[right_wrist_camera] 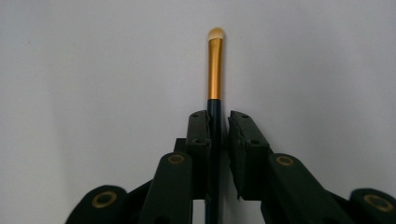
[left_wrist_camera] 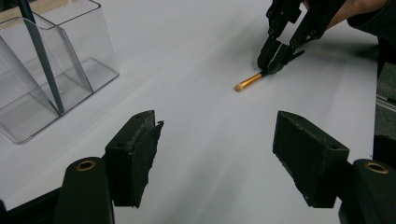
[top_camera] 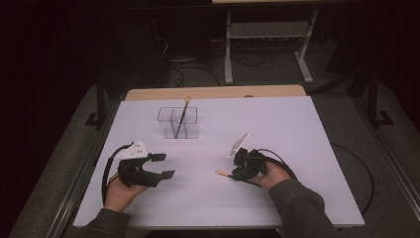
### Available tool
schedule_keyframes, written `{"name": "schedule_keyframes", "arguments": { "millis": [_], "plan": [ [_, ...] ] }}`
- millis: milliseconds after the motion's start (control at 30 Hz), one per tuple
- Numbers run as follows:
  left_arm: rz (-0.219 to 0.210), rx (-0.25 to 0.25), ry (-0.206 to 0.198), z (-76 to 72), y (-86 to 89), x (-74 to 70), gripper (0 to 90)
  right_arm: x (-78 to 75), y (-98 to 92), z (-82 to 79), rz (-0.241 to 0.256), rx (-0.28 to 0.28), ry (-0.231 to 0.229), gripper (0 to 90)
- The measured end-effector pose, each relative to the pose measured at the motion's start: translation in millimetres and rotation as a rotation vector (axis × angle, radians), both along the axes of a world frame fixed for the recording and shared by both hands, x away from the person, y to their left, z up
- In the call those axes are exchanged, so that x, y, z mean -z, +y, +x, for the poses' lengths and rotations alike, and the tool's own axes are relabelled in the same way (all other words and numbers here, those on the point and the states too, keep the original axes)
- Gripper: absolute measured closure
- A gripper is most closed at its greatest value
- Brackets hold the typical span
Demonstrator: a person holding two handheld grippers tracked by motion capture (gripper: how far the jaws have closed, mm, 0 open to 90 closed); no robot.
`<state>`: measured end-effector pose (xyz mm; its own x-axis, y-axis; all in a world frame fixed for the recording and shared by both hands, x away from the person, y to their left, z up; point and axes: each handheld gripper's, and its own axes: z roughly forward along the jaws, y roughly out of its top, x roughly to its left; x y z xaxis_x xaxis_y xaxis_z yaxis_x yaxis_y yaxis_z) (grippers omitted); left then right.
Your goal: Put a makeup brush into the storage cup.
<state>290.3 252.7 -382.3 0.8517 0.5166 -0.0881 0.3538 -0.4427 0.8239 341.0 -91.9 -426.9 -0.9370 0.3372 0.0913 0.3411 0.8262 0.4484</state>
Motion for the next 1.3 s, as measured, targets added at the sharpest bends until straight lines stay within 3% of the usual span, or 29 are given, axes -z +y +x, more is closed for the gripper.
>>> {"name": "schedule_keyframes", "arguments": {
  "millis": [400, 767, 1300],
  "plan": [
    [-0.011, 0.007, 0.004, -0.7, -1.6, 0.4, 30.2, -0.4, 2.9, -4.9, -0.029, 0.000, -0.038, 82.5],
    [-0.013, 0.018, 0.006, -1.0, -4.0, 1.3, 29.7, 0.3, -2.1, -1.6, 0.002, 0.007, -0.009, 82.6],
    [-0.013, 0.043, 0.011, -1.7, -8.6, -0.4, 29.6, -16.5, -13.5, -7.0, 0.119, 0.017, -0.035, 82.6]
  ]
}}
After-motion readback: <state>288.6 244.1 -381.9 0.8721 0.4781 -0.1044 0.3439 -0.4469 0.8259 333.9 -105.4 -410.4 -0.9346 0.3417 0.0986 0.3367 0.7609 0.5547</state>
